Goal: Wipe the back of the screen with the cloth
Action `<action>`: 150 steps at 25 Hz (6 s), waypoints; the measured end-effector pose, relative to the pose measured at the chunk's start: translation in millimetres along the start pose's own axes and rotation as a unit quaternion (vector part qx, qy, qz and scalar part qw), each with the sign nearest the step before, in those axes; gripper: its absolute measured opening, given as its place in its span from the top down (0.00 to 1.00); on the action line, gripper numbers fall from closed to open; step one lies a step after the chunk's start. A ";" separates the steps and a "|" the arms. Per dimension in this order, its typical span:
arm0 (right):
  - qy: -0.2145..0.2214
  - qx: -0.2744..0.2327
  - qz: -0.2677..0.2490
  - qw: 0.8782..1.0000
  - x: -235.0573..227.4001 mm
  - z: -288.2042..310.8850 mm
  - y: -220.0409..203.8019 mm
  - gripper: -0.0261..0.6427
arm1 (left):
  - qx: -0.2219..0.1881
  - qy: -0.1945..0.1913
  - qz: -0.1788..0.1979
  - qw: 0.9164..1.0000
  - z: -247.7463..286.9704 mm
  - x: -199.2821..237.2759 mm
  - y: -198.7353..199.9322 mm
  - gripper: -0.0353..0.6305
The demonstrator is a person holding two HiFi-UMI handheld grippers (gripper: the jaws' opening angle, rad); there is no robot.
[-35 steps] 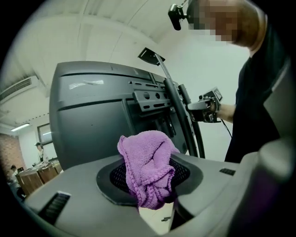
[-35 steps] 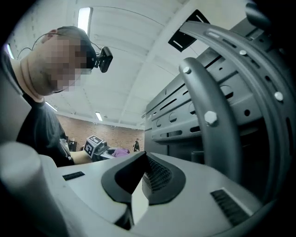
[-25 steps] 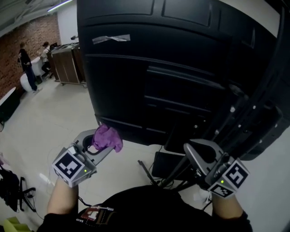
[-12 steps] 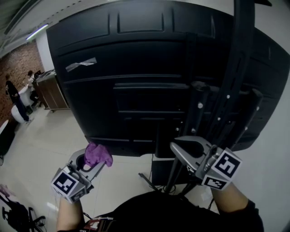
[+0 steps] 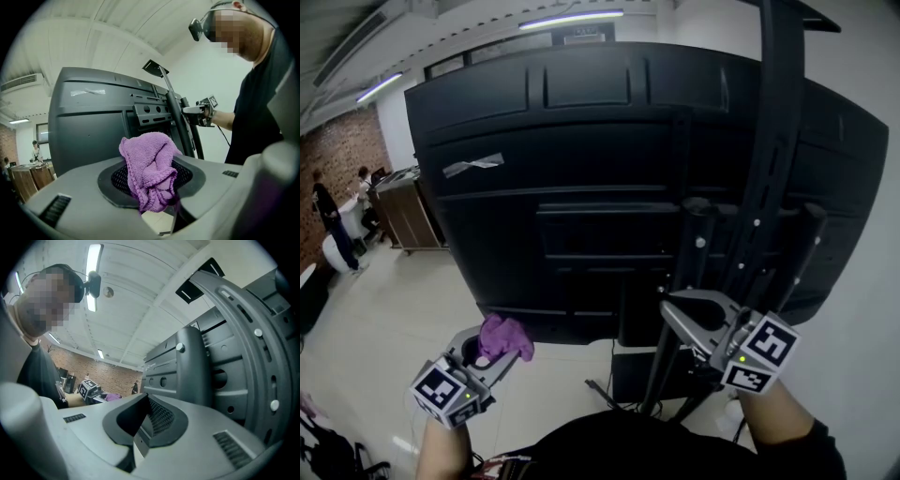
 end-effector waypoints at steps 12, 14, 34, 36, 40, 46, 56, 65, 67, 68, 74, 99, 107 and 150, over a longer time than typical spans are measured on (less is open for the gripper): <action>-0.050 0.027 0.049 0.997 -16.0 -41.0 -54.8 0.95 | -0.001 -0.008 -0.001 1.000 4.3 0.3 -1.0 0.71; -0.044 0.020 0.037 0.998 -14.0 -38.3 -44.6 0.95 | -0.010 -0.008 0.004 1.000 6.0 1.0 1.7 0.71; -0.030 0.008 -0.261 0.965 -43.5 43.7 216.6 0.95 | -0.088 0.171 0.080 0.978 -32.4 185.5 113.3 0.71; -0.040 0.016 -0.281 0.959 -49.1 50.9 228.2 0.95 | -0.098 0.196 0.065 0.973 -39.7 206.4 127.7 0.71; -0.065 0.008 -0.289 0.955 -62.2 54.8 237.9 0.95 | -0.122 0.224 0.031 0.967 -37.3 234.3 156.5 0.71; -0.070 0.001 -0.286 0.956 -76.8 63.3 234.5 0.95 | -0.107 0.269 0.047 0.956 -2.5 247.1 200.9 0.71; -0.043 -0.014 -0.308 0.950 -65.3 48.0 226.1 0.95 | -0.032 0.337 0.117 0.934 49.9 283.3 250.7 0.71; -0.033 -0.025 -0.326 0.944 -54.9 29.6 217.3 0.95 | -0.008 0.305 0.178 0.935 91.7 266.7 289.5 0.71; -0.030 -0.024 -0.330 0.943 -54.4 28.0 213.6 0.95 | -0.016 0.289 0.194 0.937 105.8 250.2 300.4 0.71; -0.029 -0.023 -0.332 0.943 -54.7 27.1 212.1 0.95 | -0.018 0.281 0.199 0.939 113.2 242.1 305.7 0.71; -0.024 -0.023 -0.325 0.945 -64.6 18.6 207.3 0.95 | -0.034 0.222 0.253 0.941 151.3 176.0 346.1 0.71; -0.003 -0.042 -0.301 0.953 -61.3 -25.8 196.1 0.95 | -0.083 0.035 0.466 0.880 287.3 -88.2 445.4 0.71; 0.005 -0.040 -0.293 0.955 -63.4 -9.1 191.2 0.95 | -0.079 0.064 0.468 0.878 218.1 -19.2 407.3 0.71; -0.016 -0.018 -0.263 0.964 -32.3 -75.4 177.1 0.95 | 0.058 0.137 0.518 0.843 186.1 23.9 269.0 0.71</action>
Point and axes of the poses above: the fingertips, and each gripper's own axes: z forward along the fingers, x to its left, y out of its top, the point moved 9 cm from there along -z, backward along the fingers, and after that the axes turned 13 degrees about y, right-handed, at the moved point
